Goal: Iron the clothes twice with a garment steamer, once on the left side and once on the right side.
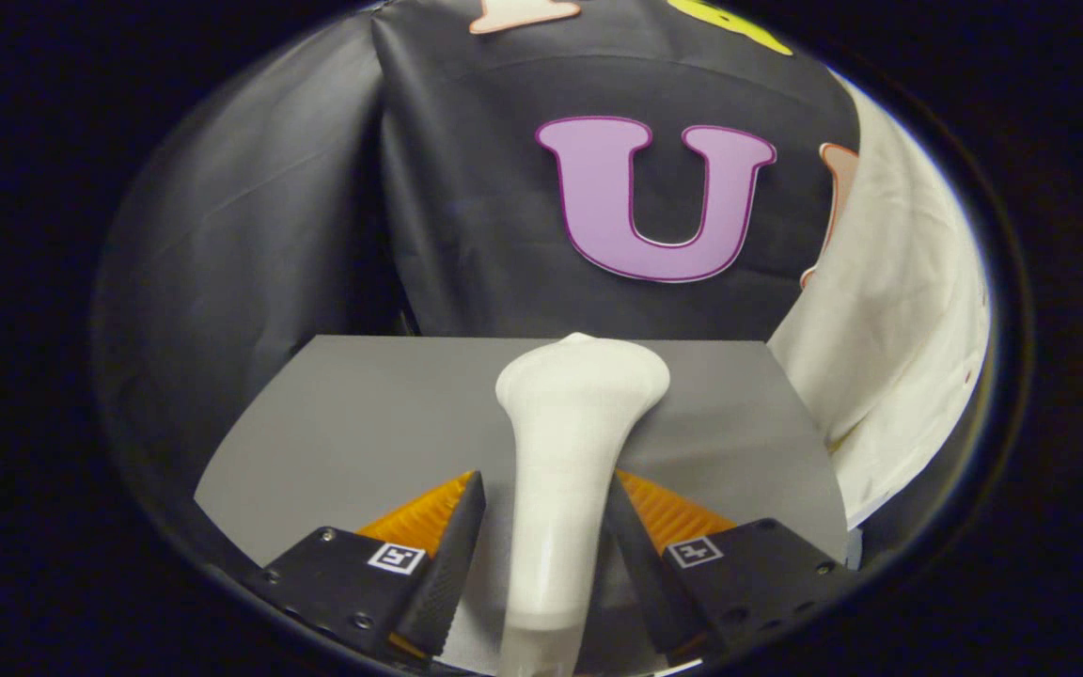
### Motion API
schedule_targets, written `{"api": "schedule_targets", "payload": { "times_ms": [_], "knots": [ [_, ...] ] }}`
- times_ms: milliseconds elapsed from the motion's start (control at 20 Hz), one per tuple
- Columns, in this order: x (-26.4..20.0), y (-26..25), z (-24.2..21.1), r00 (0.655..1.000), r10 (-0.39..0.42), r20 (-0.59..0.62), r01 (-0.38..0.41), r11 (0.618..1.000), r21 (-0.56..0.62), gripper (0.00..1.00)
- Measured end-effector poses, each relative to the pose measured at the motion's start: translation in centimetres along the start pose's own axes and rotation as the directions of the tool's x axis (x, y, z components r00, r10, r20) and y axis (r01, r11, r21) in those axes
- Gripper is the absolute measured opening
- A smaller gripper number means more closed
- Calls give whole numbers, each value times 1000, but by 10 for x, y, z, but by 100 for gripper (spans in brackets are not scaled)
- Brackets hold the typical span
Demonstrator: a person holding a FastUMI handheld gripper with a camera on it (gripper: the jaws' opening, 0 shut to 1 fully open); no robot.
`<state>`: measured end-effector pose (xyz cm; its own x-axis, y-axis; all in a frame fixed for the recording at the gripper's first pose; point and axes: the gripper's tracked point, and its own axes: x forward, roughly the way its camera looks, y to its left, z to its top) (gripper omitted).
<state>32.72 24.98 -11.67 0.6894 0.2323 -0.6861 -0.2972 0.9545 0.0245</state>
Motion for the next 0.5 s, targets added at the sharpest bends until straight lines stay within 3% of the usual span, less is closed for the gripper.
{"api": "schedule_targets", "payload": {
  "times_ms": [50, 150, 350, 500],
  "knots": [
    [3, -3, -4, 999, -29, -29, 29, 1000, -5, 77],
    [-4, -2, -6, 998, -40, -38, 39, 999, -19, 50],
    [-7, 14, 5, 997, 71, 33, -70, 997, -21, 48],
    [-19, 13, 21, 980, 89, 177, -94, 995, 20, 44]
  ]
}}
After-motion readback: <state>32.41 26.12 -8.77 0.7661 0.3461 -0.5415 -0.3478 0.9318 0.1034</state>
